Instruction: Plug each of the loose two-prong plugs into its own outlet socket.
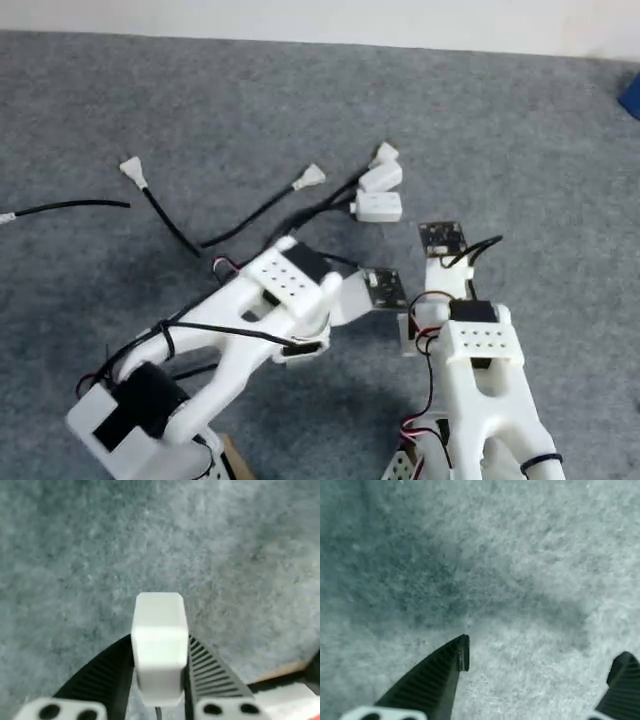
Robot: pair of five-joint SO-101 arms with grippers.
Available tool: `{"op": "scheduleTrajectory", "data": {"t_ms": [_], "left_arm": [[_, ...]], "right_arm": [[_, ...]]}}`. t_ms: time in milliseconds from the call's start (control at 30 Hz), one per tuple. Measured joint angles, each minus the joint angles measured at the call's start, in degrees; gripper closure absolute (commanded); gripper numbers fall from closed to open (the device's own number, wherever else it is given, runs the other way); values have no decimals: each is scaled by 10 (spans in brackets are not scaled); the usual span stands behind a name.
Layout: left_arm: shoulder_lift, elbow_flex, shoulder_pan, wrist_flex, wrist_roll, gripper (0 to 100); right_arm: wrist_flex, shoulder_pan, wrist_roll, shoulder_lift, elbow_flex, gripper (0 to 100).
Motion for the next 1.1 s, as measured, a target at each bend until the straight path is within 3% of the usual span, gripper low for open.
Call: {"op": "scheduleTrajectory", "data": {"t_ms": [67, 167, 367, 633, 900, 1100], "left_arm": [[-2, 31, 9, -11, -7, 648], [-11, 40, -4, -33, -11, 660], [-22, 42, -109, -66, -28, 659], [-23, 35, -200, -71, -46, 659], [-27, 16, -222, -71, -33, 659], [-120, 16, -238, -52, -26, 659]], "right_arm": [[-1, 1, 0, -1, -3, 584], [-1, 2, 0, -1, -3, 584], [-1, 5, 0, -2, -2, 584], [42, 91, 0, -22, -104, 584], [254, 31, 0, -117, -298, 584], [236, -23, 0, -128, -257, 584]]}}
